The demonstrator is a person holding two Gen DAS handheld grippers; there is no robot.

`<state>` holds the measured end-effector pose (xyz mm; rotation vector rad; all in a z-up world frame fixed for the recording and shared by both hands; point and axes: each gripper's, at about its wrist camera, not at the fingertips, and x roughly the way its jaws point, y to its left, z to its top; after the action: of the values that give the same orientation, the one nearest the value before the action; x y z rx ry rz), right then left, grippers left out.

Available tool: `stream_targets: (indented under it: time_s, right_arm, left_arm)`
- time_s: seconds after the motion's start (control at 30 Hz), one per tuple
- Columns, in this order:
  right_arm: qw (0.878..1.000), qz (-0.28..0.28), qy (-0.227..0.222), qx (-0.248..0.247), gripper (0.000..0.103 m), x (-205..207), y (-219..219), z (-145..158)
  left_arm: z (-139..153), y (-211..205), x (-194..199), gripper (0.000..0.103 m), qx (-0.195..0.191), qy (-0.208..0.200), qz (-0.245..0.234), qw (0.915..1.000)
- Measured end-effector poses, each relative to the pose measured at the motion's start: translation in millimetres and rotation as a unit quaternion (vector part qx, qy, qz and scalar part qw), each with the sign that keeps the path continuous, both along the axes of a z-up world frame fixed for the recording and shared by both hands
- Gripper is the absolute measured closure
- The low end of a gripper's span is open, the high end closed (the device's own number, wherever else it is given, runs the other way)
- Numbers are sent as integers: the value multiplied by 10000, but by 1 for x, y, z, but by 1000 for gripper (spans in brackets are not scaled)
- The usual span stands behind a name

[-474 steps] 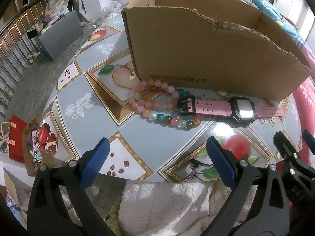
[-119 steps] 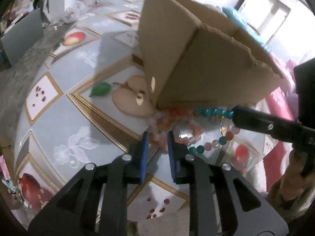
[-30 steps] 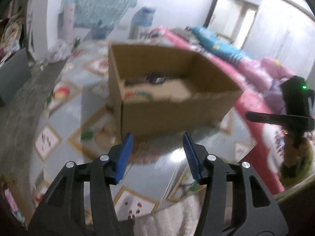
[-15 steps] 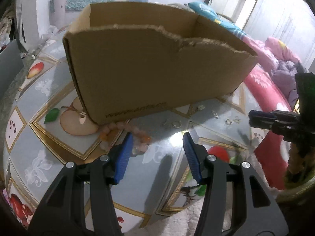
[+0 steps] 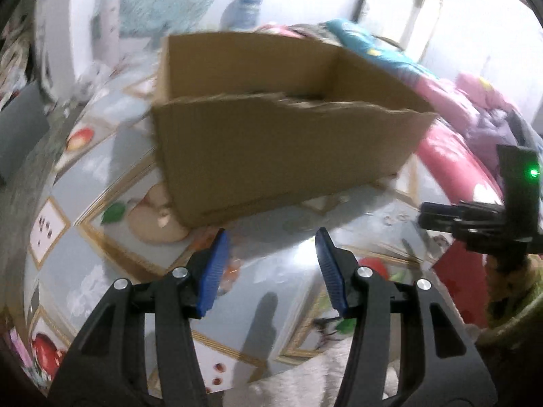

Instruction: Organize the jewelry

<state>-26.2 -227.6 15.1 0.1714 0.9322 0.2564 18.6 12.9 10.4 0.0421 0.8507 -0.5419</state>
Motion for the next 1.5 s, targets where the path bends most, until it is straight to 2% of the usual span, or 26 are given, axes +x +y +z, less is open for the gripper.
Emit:
stream_targets:
  time_s: [0.23,0.4,0.57,0.73,0.93,1.27,1.37,1.5]
  right_arm:
    - [9993,66,-126,-352,76,-3,11,-4]
    - [9977,99,-173,-651,81,0,14,-7]
    - [9957,162,-185,-894,83,4,17,-7]
    - [9964,133,-166,-826,83,3,12,-8]
    - [9988,165,-223,-410,83,3,11,-2]
    - [9989,319,-280,-208,83,5,28,1]
    - [9989,312,-274,-204,83,5,29,1]
    - [9991,303,-244,-175,83,4,28,0]
  left_arm:
    - [-11,-37,-10,53,90,46,-387,9992]
    - [-13,-64,-16,55,69,-41,-726,9973]
    - [-17,-77,-18,64,201,-69,-869,9960]
    - [-19,-67,-16,73,181,12,-694,9974]
    - [-21,-50,-5,87,201,80,-469,9987]
    - [-32,-54,7,89,560,209,-557,9967]
    - [-34,-60,6,89,676,110,-620,9957]
    - [-33,-62,8,89,588,120,-676,9959]
